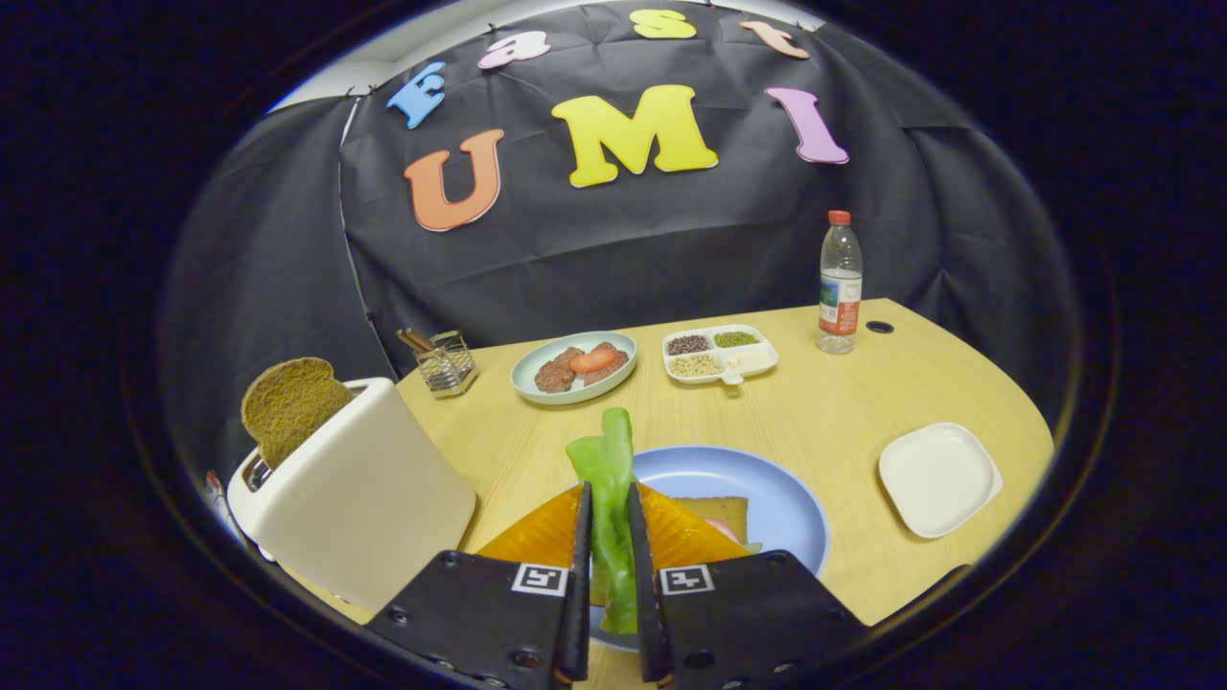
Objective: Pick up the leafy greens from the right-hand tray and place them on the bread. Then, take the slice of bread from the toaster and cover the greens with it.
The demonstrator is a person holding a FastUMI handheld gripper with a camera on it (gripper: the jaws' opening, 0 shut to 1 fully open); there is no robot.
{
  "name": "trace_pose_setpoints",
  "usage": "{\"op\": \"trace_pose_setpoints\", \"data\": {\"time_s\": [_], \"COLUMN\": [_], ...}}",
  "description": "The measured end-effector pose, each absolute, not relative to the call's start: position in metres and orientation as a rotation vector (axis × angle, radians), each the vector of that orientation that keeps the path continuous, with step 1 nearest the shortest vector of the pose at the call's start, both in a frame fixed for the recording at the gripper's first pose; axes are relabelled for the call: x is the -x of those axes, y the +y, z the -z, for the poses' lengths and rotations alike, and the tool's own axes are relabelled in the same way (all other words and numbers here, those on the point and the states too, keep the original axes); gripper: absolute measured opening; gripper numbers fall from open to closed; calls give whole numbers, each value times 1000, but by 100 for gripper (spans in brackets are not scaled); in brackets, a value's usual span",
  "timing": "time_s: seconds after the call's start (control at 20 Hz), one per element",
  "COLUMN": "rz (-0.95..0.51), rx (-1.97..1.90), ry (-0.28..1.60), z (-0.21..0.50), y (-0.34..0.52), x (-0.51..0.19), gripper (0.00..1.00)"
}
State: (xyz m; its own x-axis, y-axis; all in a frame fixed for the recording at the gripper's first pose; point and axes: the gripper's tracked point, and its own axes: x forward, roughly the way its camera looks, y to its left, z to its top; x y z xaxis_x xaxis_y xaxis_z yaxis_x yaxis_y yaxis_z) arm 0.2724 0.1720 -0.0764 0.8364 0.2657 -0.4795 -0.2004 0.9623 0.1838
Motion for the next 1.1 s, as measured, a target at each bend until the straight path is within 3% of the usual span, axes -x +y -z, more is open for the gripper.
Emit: {"op": "trace_pose_setpoints", "data": {"time_s": [0.05,0.1,0.25,0.45,0.65,0.7,0.8,1.1], "rz": [-254,-262,-259,-246,-212,-206,-180,-186], "rx": [-133,-141,-147,-144,-107,-103,-95,-73], "ry": [532,536,525,505,399,367,309,200], "z": [80,83,88,87,55,43,16,-63], "y": [176,181,189,187,171,169,162,188], "x": [-272,-271,-275,-277,-272,-269,-259,-217], "gripper": [20,30,47,63,79,89,97,96]}}
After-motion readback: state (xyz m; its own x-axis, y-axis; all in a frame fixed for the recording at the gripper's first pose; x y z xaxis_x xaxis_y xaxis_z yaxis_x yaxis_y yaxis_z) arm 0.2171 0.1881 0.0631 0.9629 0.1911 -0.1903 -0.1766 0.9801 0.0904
